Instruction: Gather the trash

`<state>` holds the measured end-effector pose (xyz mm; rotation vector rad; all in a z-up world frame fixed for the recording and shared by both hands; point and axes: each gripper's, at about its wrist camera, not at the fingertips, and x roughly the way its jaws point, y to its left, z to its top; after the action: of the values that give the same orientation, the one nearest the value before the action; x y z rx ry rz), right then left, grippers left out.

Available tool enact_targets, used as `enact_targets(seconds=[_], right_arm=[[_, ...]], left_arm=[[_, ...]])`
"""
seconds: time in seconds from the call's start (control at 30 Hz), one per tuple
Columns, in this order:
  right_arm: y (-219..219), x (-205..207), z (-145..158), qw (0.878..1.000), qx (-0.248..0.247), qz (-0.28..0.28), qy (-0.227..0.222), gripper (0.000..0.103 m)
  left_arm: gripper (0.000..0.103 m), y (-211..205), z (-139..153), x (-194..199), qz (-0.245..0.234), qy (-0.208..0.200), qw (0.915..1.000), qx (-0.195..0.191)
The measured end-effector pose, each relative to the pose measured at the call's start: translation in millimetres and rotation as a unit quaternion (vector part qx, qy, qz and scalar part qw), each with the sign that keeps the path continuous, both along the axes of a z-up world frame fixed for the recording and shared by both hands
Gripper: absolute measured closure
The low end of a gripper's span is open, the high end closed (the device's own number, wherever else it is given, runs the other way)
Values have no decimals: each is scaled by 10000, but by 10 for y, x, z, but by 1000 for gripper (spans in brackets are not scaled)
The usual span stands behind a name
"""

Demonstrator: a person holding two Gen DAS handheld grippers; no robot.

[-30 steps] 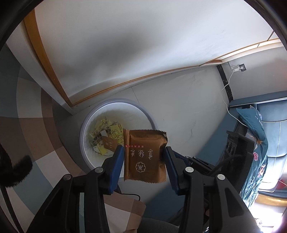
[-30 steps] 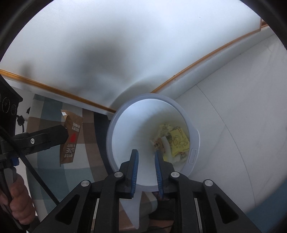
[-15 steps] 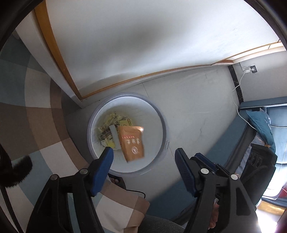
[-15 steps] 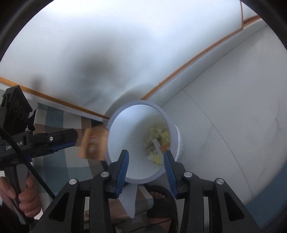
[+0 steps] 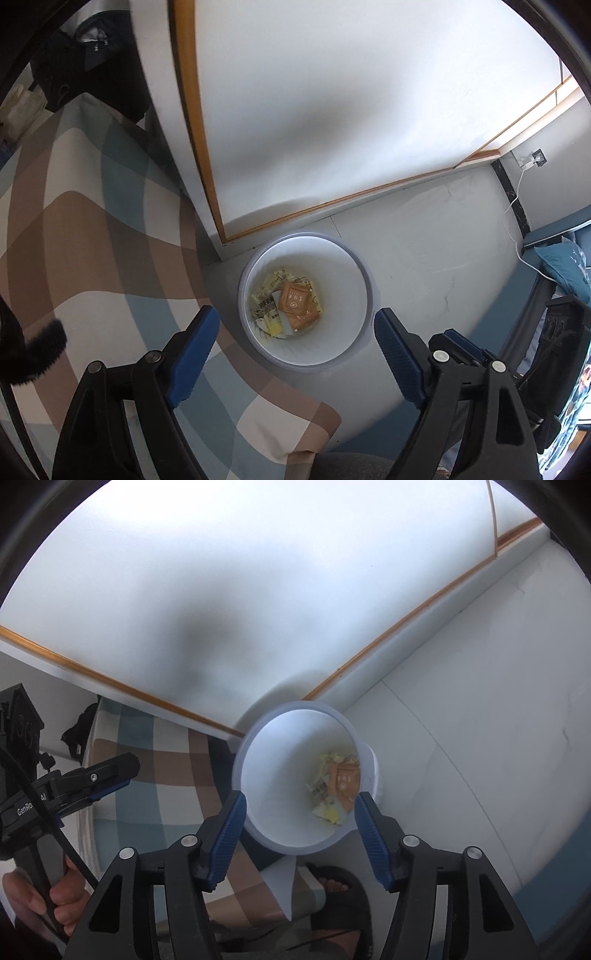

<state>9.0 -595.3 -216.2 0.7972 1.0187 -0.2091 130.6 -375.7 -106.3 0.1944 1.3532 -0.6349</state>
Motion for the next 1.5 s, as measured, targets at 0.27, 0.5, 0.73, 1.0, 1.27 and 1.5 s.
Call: enact_targets(seconds=[0.27, 0.5, 0.73, 1.0, 1.27, 1.5], right_arm=[[89, -28, 211, 9997, -197, 120, -93, 28], [146, -42, 341, 9995, -252, 90, -160, 22], [167, -65, 396, 9995, -263, 90, -163, 20], [166, -70, 415, 9995, -242, 37, -185, 19], [167, -65, 443, 9994, -279, 45, -191, 19], [169, -62, 470, 9993, -328, 53, -189, 19]], left_arm=[[20, 120, 176, -143, 51, -325, 9995, 8], [20, 132, 238, -225, -30, -587, 9983, 0], [20, 133, 277, -223, -48, -626, 9980, 37], [20, 177, 306, -225, 33, -512, 9987, 48], [20, 188, 327, -251, 35, -468, 9989, 15], [20, 180, 344, -270, -52, -549, 9985, -14]])
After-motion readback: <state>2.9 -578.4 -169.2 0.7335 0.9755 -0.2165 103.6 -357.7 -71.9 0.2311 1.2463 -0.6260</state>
